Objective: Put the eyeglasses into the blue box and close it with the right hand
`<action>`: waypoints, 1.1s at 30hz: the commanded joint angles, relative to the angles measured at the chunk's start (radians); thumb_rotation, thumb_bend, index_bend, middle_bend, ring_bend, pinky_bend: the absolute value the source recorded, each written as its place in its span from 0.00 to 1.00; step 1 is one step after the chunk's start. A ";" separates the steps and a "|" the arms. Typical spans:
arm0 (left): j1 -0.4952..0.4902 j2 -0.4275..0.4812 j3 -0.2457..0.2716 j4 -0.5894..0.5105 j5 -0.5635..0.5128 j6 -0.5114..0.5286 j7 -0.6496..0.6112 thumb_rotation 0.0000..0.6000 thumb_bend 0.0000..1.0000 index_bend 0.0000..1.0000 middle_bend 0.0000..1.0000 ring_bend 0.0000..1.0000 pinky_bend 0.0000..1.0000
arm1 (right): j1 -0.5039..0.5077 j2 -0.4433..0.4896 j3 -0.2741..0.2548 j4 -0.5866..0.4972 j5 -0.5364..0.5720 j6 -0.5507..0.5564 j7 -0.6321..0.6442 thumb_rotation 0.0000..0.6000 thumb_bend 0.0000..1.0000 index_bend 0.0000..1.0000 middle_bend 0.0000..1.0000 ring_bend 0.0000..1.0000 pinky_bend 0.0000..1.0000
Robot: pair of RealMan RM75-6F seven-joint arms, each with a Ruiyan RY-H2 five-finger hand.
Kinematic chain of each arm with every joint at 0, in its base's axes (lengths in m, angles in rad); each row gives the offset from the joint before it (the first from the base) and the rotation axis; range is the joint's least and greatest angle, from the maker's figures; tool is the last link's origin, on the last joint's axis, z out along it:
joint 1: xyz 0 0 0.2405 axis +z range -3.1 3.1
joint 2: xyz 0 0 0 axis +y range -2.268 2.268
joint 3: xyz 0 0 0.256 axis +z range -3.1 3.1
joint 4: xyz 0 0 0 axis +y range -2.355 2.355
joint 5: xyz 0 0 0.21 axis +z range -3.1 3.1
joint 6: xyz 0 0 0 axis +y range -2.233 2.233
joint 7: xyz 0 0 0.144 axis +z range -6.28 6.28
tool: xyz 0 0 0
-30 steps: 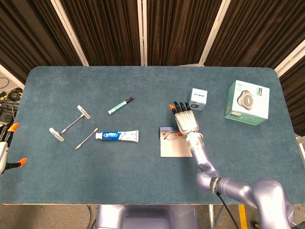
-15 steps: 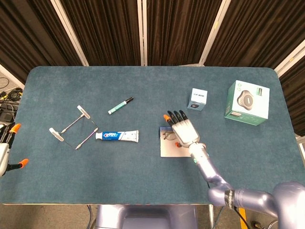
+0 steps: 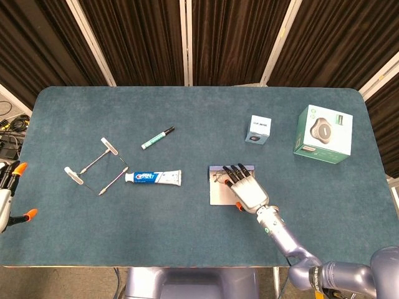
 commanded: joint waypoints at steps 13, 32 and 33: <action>-0.004 -0.005 -0.001 0.001 -0.006 -0.010 0.012 1.00 0.00 0.00 0.00 0.00 0.00 | -0.029 -0.054 0.003 0.074 -0.042 -0.022 0.017 1.00 0.19 0.34 0.00 0.00 0.00; -0.010 -0.012 -0.003 0.005 -0.019 -0.021 0.026 1.00 0.00 0.00 0.00 0.00 0.00 | -0.045 -0.097 0.021 0.156 -0.052 -0.060 0.026 1.00 0.19 0.34 0.00 0.00 0.00; -0.010 -0.012 -0.003 0.004 -0.019 -0.021 0.026 1.00 0.00 0.00 0.00 0.00 0.00 | -0.046 -0.098 0.021 0.159 -0.053 -0.061 0.027 1.00 0.19 0.34 0.00 0.00 0.00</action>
